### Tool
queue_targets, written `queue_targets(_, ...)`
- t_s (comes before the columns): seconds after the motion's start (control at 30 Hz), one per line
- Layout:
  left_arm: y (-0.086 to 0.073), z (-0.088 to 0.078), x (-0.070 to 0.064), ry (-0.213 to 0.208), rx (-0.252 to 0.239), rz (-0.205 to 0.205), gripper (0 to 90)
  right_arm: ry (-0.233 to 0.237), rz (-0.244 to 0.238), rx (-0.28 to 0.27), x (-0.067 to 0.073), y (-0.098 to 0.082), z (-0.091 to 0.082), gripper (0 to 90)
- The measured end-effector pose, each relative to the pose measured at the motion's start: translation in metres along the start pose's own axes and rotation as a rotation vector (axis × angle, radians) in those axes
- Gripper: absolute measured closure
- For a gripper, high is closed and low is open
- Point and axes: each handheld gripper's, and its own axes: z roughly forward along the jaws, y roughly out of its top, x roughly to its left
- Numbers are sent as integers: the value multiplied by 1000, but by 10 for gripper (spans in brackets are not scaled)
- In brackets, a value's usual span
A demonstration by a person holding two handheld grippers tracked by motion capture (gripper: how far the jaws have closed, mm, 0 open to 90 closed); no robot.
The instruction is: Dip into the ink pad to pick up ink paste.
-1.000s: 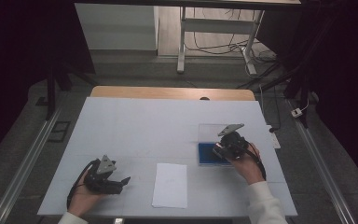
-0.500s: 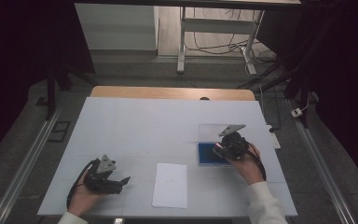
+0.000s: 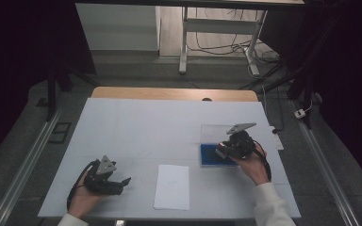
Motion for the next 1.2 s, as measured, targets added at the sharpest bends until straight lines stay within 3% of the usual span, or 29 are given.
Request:
queue_targets(0.3,0,-1,0,3,-2,5,181,3,-2,-116,8,10,-24,701)
queue_targets(1.2,-1,-1,0,9,-2,9,183,32,-33,-164,19,18,-36,701)
